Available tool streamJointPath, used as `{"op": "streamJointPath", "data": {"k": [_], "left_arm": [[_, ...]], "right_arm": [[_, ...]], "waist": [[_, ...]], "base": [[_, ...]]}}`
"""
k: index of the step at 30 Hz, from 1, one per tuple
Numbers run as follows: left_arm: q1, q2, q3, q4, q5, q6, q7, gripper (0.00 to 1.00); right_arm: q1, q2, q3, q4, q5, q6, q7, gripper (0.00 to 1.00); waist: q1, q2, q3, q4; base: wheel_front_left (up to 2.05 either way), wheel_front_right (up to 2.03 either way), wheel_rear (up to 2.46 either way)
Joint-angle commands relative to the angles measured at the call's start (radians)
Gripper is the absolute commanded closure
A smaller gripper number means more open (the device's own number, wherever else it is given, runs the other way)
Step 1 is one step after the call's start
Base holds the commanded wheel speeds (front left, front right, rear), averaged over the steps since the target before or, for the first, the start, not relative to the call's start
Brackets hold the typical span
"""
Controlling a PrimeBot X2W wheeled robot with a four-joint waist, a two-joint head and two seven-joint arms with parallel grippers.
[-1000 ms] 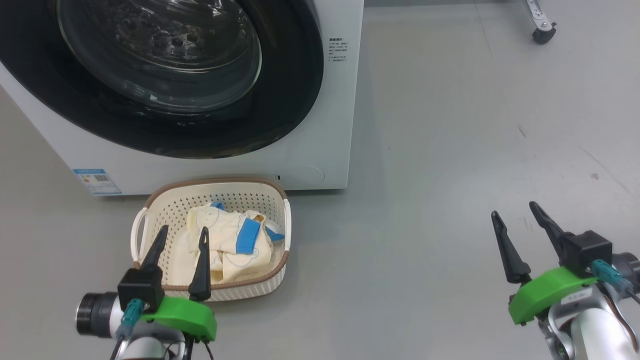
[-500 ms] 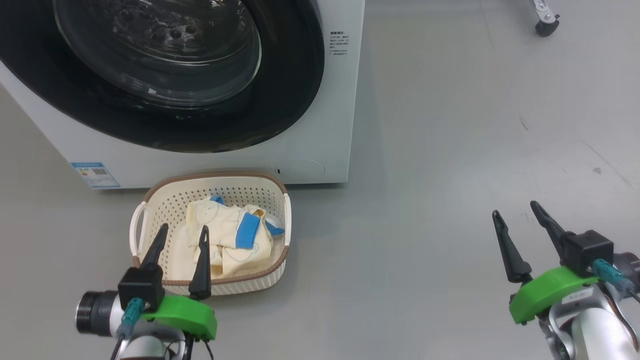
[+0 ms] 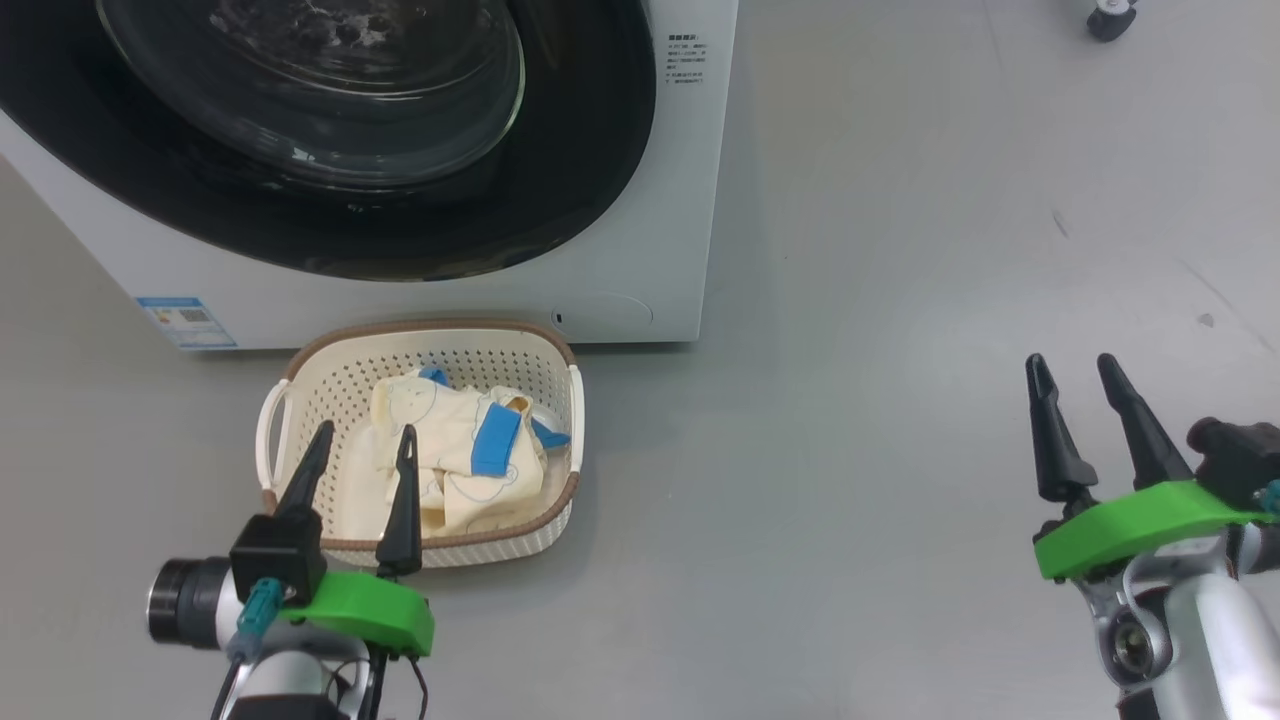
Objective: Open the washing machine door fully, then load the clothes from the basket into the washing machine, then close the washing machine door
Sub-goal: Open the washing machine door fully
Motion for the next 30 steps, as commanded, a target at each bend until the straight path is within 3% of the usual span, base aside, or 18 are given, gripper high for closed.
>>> {"op": "streamJointPath", "data": {"k": [1, 6, 7, 8, 9, 10, 19, 27, 30], "left_arm": [[-0.049, 0.016, 0.037, -0.038, 0.008, 0.007, -0.014, 0.00], [-0.057, 0.015, 0.037, -0.044, 0.011, 0.009, -0.014, 0.00], [-0.057, 0.015, 0.037, -0.044, 0.011, 0.009, -0.014, 0.00], [-0.058, 0.015, 0.036, -0.045, 0.012, 0.009, -0.014, 0.00], [-0.060, 0.014, 0.035, -0.045, 0.012, 0.009, -0.014, 0.00], [-0.062, 0.014, 0.034, -0.046, 0.013, 0.009, -0.014, 0.00], [-0.081, 0.008, 0.022, -0.057, 0.015, 0.013, -0.014, 0.00], [-0.103, 0.004, 0.013, -0.067, 0.015, 0.013, -0.014, 0.00], [-0.111, 0.002, 0.009, -0.071, 0.014, 0.013, -0.014, 0.00]], "right_arm": [[-0.061, -0.004, 0.026, -0.026, 0.086, 0.008, -0.003, 0.00], [-0.104, -0.004, 0.032, -0.012, 0.312, 0.008, 0.002, 0.00], [-0.104, -0.004, 0.032, -0.012, 0.312, 0.008, 0.002, 0.00], [-0.114, -0.004, 0.032, -0.009, 0.352, 0.008, 0.002, 0.11], [-0.124, -0.004, 0.033, -0.006, 0.399, 0.008, 0.004, 0.60], [-0.133, -0.004, 0.035, -0.003, 0.434, 0.008, 0.006, 0.98], [-0.231, -0.004, 0.035, 0.034, 0.866, 0.008, 0.066, 1.00], [-0.354, -0.004, 0.010, 0.113, 1.307, 0.008, 0.205, 1.00], [-0.404, -0.004, 0.009, 0.153, 1.412, 0.008, 0.258, 1.00]], "waist": [[-0.0001, 0.0000, 0.009, 0.001], [-0.0001, 0.0000, 0.026, 0.003], [-0.0001, 0.0000, 0.026, 0.003], [-0.0001, 0.0000, 0.029, 0.004], [-0.0001, 0.0000, 0.033, 0.006], [-0.0001, 0.0000, 0.036, 0.007], [-0.0001, 0.0000, 0.064, 0.029], [-0.0001, 0.0000, 0.099, 0.056], [-0.0001, 0.0000, 0.112, 0.067]], "base": [[0.00, 0.00, 0.00], [0.00, 0.00, 0.00], [0.00, 0.00, 0.00], [0.00, 0.00, 0.00], [0.00, 0.00, 0.00], [0.00, 0.00, 0.00], [0.00, 0.00, 0.00], [0.00, 0.00, 0.00], [0.00, 0.00, 0.00]]}}
